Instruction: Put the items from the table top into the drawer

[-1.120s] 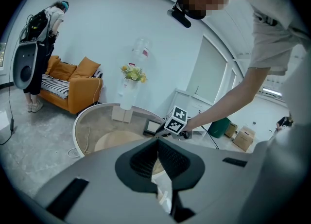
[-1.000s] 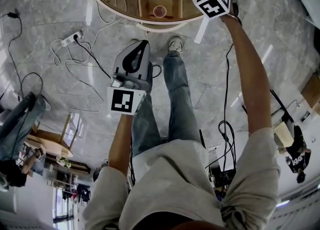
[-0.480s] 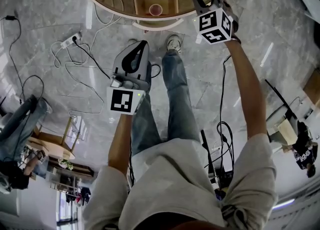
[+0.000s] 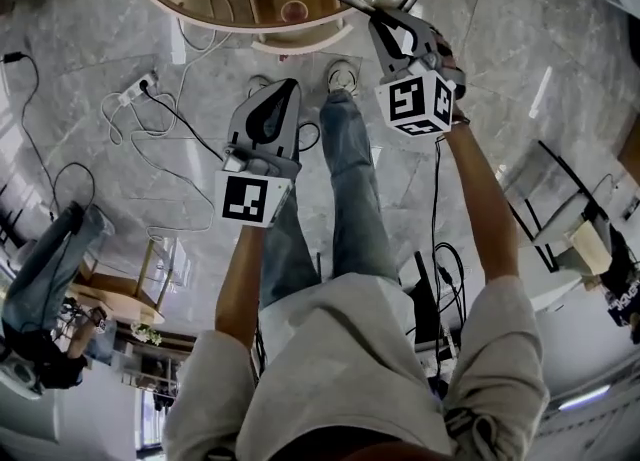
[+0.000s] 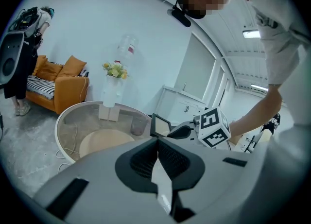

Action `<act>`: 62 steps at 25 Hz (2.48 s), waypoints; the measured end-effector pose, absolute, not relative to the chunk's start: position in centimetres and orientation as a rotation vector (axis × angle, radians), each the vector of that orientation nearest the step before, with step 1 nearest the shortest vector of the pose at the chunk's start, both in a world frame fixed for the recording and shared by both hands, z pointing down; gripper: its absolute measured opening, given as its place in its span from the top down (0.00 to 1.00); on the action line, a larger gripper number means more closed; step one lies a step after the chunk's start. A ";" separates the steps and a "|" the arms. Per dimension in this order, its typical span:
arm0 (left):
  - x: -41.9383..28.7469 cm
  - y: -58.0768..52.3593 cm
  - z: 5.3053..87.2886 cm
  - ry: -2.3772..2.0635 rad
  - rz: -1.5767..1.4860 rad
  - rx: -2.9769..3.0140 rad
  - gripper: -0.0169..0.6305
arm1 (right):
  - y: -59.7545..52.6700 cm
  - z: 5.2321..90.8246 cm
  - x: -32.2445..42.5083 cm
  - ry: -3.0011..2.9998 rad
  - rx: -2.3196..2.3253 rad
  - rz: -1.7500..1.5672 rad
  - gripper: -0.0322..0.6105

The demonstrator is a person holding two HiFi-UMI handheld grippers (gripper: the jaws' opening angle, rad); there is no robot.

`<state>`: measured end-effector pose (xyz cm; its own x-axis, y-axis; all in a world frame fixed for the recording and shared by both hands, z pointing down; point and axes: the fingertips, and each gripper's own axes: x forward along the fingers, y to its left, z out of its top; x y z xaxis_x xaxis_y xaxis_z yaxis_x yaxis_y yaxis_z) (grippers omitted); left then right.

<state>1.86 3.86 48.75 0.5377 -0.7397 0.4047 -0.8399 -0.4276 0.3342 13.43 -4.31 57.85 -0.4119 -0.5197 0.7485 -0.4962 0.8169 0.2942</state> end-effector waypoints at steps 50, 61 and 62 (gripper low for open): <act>0.8 5.9 59.5 -1.245 0.357 2.204 0.95 | 10.4 76.3 12.7 -2.002 0.454 0.169 0.82; -3.7 7.6 62.6 -1.375 0.335 2.077 0.95 | 8.7 85.8 11.8 -1.850 0.187 0.073 0.82; -4.0 7.7 62.8 -1.379 0.332 2.071 0.95 | 8.4 86.4 11.8 -1.832 0.176 0.070 0.82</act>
<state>-3.98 7.67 62.78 0.4231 -0.7408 0.5218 -0.8972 -0.2620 0.3556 11.75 8.41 86.37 -0.2565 -0.0836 0.9629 -0.1569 0.9866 0.0439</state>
